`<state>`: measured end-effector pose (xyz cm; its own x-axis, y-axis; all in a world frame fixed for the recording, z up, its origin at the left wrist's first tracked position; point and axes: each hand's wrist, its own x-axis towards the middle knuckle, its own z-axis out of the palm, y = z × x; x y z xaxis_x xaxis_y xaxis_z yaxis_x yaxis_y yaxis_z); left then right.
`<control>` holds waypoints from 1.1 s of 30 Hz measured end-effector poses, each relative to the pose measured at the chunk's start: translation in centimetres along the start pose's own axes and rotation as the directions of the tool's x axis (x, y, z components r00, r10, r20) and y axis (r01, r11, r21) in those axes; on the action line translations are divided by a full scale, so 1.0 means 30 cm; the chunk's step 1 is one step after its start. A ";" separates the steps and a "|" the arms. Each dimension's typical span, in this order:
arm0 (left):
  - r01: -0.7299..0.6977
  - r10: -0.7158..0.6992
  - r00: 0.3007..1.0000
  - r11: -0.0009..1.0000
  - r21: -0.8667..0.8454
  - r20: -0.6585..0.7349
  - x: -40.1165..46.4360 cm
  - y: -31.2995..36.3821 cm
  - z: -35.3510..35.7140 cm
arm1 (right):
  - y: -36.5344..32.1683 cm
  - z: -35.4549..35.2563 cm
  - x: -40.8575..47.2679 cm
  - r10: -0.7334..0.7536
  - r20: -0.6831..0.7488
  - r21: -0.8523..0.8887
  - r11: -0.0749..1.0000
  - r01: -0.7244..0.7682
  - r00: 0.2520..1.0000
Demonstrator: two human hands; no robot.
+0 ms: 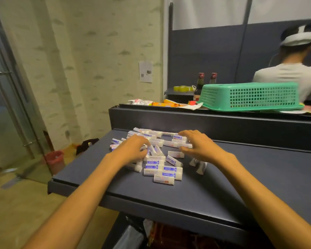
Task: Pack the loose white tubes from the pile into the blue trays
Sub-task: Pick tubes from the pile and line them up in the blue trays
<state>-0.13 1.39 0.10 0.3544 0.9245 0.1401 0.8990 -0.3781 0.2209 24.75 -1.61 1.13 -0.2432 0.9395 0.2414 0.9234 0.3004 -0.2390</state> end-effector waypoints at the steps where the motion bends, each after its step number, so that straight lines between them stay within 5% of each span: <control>1: -0.028 0.028 0.999 1.000 -0.002 0.035 0.019 -0.012 -0.004 | -0.007 0.004 0.006 0.022 -0.007 0.007 1.000 -0.022 1.000; 11: -0.278 0.284 0.929 0.959 -0.061 0.237 0.077 -0.105 -0.026 | -0.092 0.062 0.016 0.217 -0.063 0.003 0.976 -0.218 0.974; 18: -0.370 0.384 0.923 0.902 -0.220 0.021 0.097 -0.141 -0.001 | -0.116 0.063 0.022 0.262 -0.066 -0.004 0.965 -0.263 0.963; 24: -0.315 0.311 0.947 0.855 -0.412 -0.078 0.095 -0.135 -0.009 | -0.116 0.067 0.027 0.245 -0.073 0.043 0.969 -0.242 0.967; 33: -0.308 0.240 0.947 0.865 -0.396 -0.213 0.082 -0.108 0.010 | -0.081 0.063 0.018 0.200 -0.058 0.114 0.975 -0.192 0.978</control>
<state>-2.10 4.91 -0.55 0.4969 0.7747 0.3911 0.5663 -0.6309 0.5303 21.81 -1.53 0.07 -0.0364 0.9694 0.2429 0.9129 0.1311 -0.3866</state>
